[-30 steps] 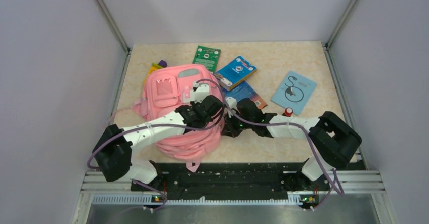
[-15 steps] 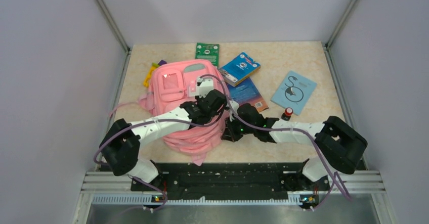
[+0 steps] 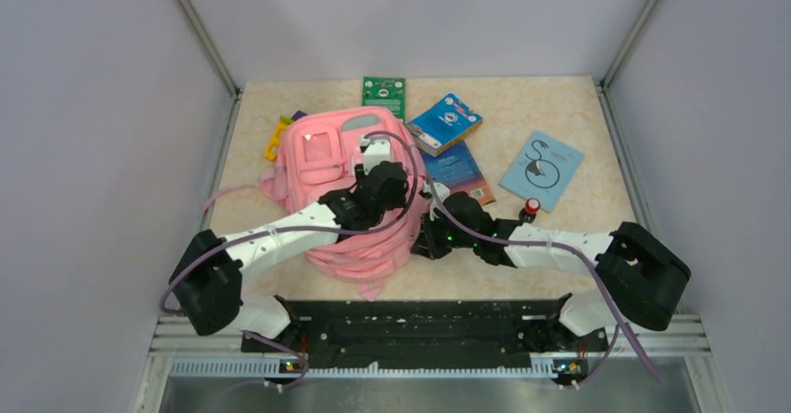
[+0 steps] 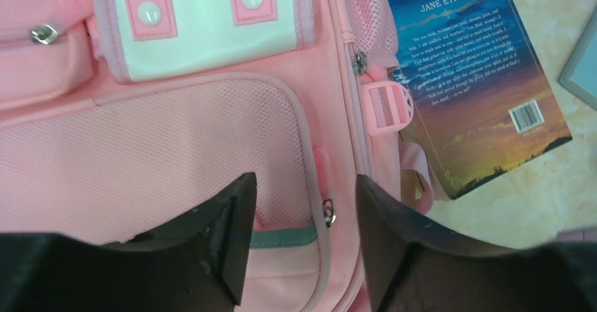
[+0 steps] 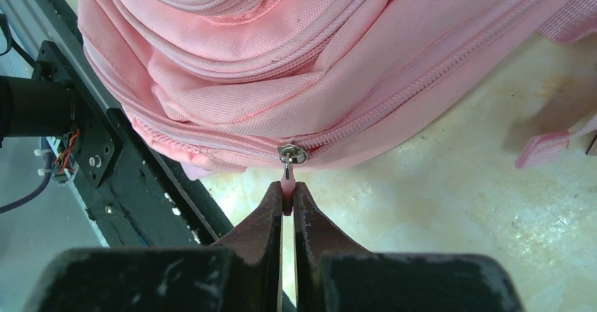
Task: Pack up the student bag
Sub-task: Unzip the student bag at the center of the board.
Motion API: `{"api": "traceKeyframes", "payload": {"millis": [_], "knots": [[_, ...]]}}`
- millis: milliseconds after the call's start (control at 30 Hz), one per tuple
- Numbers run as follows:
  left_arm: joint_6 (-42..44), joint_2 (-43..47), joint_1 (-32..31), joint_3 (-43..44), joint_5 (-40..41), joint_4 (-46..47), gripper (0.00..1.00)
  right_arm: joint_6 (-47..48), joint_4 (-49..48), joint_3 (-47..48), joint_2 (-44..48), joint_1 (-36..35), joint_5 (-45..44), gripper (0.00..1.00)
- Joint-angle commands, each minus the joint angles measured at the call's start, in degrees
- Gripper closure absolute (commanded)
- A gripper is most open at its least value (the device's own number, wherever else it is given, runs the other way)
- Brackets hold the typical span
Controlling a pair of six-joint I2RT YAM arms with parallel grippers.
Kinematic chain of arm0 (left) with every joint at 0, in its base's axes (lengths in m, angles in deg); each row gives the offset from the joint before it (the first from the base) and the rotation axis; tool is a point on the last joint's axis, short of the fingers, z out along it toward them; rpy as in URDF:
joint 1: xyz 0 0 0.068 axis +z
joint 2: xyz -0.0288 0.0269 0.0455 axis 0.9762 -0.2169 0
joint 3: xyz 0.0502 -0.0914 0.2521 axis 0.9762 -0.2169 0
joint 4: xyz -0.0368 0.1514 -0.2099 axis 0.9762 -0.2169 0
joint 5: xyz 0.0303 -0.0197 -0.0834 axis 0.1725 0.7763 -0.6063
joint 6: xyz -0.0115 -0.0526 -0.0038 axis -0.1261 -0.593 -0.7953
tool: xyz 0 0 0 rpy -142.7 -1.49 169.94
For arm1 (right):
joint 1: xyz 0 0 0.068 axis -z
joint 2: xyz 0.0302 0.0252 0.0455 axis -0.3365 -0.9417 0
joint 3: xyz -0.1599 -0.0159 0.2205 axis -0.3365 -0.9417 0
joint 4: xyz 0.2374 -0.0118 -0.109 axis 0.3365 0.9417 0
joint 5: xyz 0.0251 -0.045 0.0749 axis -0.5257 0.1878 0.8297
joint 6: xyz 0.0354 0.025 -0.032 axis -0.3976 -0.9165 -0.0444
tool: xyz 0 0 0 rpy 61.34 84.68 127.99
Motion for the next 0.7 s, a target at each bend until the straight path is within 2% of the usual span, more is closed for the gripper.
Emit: {"api": "traceKeyframes", "payload": {"millis": [0, 67, 200, 400, 667], "knots": [[3.6, 8.3, 0.2, -3.0, -0.2, 3.8, 0.33, -0.4, 0.4, 0.0, 3.2, 0.5, -0.2, 1.0], [4.0, 11.3, 0.2, -5.1, -0.5, 0.8, 0.25, -0.2, 0.8, -0.1, 3.3, 1.1, -0.2, 1.0], [6.1, 16.8, 0.2, -8.4, -2.9, -4.7, 0.2, -0.1, 0.9, -0.3, 3.2, 1.6, 0.3, 1.0], [13.1, 21.3, 0.1, -12.2, -12.4, -9.3, 0.2, -0.8, 0.4, -0.3, 2.8, 1.8, 1.2, 1.0], [16.4, 21.5, 0.2, -13.6, -14.3, -11.4, 0.19, -1.4, 0.1, -0.6, 3.0, 1.8, 1.8, 1.0]]}}
